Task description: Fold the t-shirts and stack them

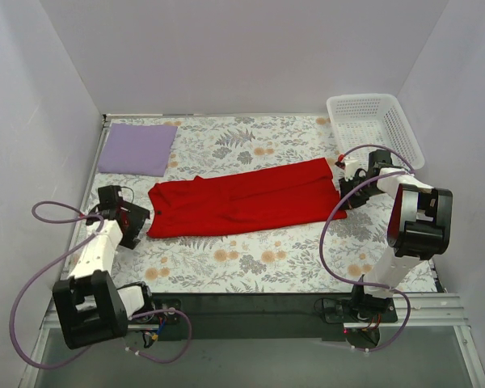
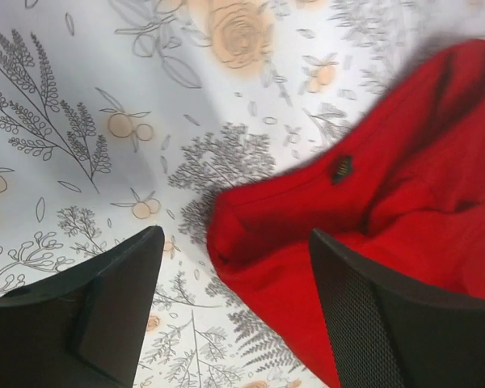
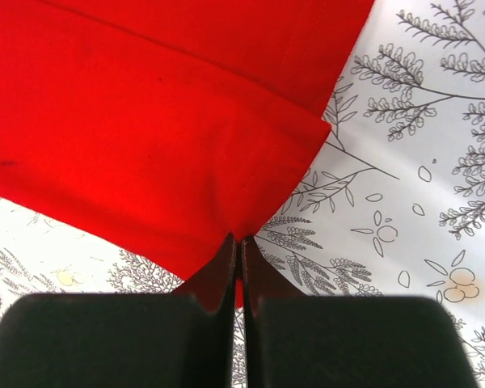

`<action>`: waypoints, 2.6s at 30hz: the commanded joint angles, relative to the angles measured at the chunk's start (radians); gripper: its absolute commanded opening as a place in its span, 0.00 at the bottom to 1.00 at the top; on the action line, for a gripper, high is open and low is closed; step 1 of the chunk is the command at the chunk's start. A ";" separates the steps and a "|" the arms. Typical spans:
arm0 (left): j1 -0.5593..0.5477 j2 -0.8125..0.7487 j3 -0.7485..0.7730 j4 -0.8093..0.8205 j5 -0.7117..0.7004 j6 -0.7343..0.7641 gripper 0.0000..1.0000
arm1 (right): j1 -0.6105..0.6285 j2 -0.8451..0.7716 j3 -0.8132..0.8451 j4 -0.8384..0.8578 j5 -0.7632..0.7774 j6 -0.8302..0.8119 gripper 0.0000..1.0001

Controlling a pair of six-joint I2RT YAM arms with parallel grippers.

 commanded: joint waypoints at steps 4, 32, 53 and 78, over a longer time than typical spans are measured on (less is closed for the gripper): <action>0.006 -0.289 0.050 0.068 0.114 0.194 0.72 | -0.006 0.013 0.028 -0.049 -0.040 -0.042 0.01; -0.006 0.262 0.105 0.250 0.544 0.518 0.32 | -0.024 0.007 -0.033 -0.062 0.016 -0.082 0.01; -0.008 0.210 0.038 0.202 0.320 0.473 0.12 | -0.061 -0.010 -0.053 -0.061 0.046 -0.077 0.01; -0.006 -0.291 -0.002 0.197 0.334 0.341 0.69 | 0.213 -0.326 -0.002 -0.400 -0.371 -0.660 0.55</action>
